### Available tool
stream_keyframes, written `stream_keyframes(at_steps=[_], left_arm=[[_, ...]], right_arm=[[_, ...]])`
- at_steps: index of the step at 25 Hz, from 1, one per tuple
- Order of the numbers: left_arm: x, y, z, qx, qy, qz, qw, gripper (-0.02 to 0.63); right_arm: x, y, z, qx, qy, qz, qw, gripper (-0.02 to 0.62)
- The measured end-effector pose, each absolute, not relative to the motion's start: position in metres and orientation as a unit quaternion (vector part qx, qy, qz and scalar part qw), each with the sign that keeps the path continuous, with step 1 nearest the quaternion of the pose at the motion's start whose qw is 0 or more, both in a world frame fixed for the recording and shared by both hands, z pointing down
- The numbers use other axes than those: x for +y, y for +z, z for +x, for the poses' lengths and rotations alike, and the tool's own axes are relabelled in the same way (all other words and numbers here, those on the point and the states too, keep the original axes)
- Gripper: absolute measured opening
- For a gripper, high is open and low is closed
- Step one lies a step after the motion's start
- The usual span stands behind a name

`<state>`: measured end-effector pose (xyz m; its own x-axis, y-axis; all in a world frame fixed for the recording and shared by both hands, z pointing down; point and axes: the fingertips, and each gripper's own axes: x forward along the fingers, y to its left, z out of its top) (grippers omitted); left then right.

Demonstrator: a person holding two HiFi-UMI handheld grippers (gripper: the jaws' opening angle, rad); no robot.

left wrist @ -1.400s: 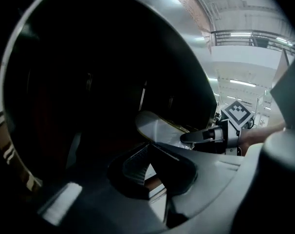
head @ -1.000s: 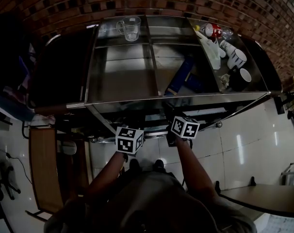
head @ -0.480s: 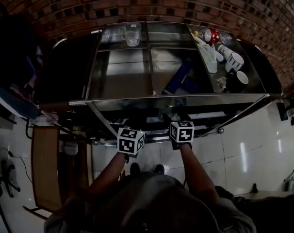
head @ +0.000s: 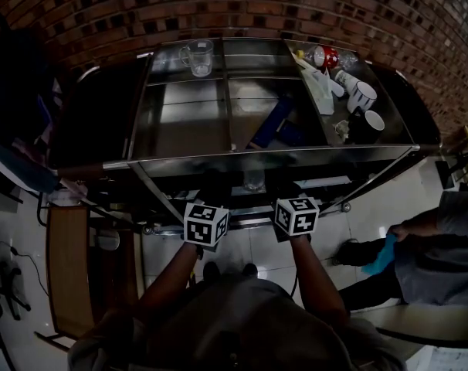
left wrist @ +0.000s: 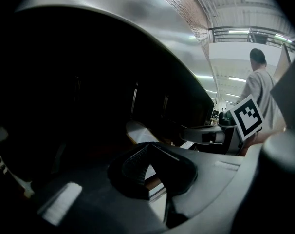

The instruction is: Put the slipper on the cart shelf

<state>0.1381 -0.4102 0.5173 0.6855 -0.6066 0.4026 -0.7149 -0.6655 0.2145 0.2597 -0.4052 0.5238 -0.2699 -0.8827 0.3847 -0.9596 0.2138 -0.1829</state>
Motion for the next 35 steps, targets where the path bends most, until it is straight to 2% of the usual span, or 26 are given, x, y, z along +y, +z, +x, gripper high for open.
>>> stream_keyframes(at_steps=[2,13,35], left_arm=[[-0.408,0.514,0.140,-0.364,0.150,0.902,0.178,0.008],[-0.406,0.498,0.149,-0.355,0.141,0.909,0.166,0.008],[-0.404,0.497,0.150,-0.353,0.137,0.910,0.168,0.008]], right_arm=[[-0.401,0.515,0.257,-0.782,0.190,0.587,0.091,0.000],[-0.390,0.483,0.242,-0.818,0.163,0.546,0.072,0.000],[-0.386,0.483,0.229,-0.832,0.163,0.525,0.074,0.000]])
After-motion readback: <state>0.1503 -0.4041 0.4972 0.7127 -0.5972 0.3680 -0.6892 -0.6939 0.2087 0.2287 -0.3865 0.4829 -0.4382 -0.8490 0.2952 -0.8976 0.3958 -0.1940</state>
